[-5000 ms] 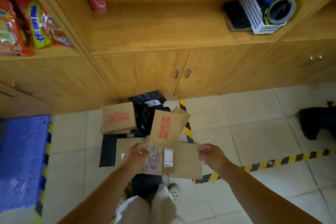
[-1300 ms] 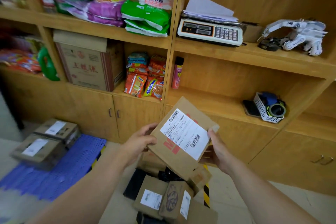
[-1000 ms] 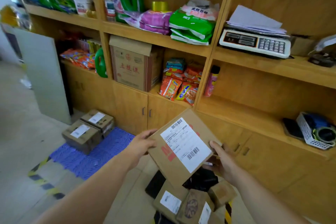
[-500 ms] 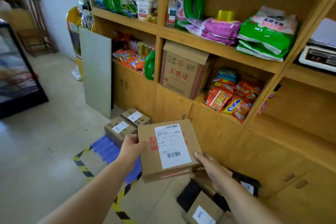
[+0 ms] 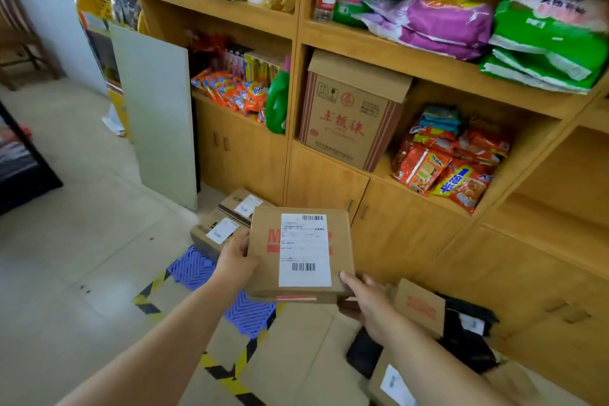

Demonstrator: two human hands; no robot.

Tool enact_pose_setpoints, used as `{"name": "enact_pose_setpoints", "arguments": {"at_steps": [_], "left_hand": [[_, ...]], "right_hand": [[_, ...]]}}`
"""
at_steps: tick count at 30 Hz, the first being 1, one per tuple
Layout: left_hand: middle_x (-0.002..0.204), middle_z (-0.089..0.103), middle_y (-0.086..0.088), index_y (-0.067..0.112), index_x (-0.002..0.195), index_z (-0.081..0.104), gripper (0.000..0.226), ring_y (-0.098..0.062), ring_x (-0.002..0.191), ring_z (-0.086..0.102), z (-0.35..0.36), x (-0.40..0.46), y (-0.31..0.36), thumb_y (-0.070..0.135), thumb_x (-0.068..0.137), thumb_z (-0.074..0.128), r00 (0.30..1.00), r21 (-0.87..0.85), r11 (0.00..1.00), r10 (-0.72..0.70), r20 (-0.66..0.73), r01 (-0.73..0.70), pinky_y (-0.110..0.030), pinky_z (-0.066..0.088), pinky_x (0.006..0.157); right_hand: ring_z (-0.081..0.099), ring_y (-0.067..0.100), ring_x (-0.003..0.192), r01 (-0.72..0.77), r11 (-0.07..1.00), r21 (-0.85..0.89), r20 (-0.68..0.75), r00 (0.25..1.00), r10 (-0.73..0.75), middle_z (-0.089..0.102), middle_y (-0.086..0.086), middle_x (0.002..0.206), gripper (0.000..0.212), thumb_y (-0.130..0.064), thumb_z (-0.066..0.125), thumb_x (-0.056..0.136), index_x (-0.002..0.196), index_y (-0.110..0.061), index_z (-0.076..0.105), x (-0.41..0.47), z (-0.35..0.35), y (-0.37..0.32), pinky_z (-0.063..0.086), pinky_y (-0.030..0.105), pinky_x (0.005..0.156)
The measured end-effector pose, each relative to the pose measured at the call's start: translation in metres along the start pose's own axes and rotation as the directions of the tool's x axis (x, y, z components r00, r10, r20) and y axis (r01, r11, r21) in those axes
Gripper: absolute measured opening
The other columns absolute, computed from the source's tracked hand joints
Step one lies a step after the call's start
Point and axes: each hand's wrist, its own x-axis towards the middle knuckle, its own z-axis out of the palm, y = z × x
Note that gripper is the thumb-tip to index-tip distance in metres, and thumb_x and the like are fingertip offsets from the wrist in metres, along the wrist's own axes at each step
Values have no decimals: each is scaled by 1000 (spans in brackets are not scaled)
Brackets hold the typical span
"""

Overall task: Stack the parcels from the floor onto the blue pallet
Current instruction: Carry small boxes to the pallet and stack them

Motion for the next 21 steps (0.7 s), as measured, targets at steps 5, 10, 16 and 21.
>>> {"name": "enact_pose_setpoints", "arguments": {"at_steps": [5,10,16,21], "left_hand": [[102,64,7,33,98,56,43,-15,100,60,4,58,6,-7,85,48,997,36,999,-20,70,18,-37,52,86],[113,63,3,28,120,52,52,-21,109,59,-1,142,24,-8,82,50,990,123,992,-53,128,37,-44,50,95],[122,51,-11,32,136,42,71,-27,100,62,-5,255,29,4,72,53,988,223,971,-111,111,84,-47,56,83],[100,58,1,23,109,53,40,-21,97,60,1,299,55,-7,82,52,985,296,951,-132,110,94,-34,55,81]], "right_hand": [[58,24,80,-58,997,40,3,998,58,59,7,96,16,-26,60,92,103,-14,56,63,14,-19,52,39,83],[60,25,85,-97,991,89,37,995,94,59,6,100,15,-27,58,93,103,-17,55,139,35,-52,52,34,77],[58,27,84,-146,985,97,37,989,143,58,7,99,13,-26,57,93,100,-16,53,220,59,-95,51,38,85],[58,30,96,-197,969,146,-4,980,200,57,7,104,10,-23,56,94,100,-17,51,270,79,-113,49,38,86]]}}
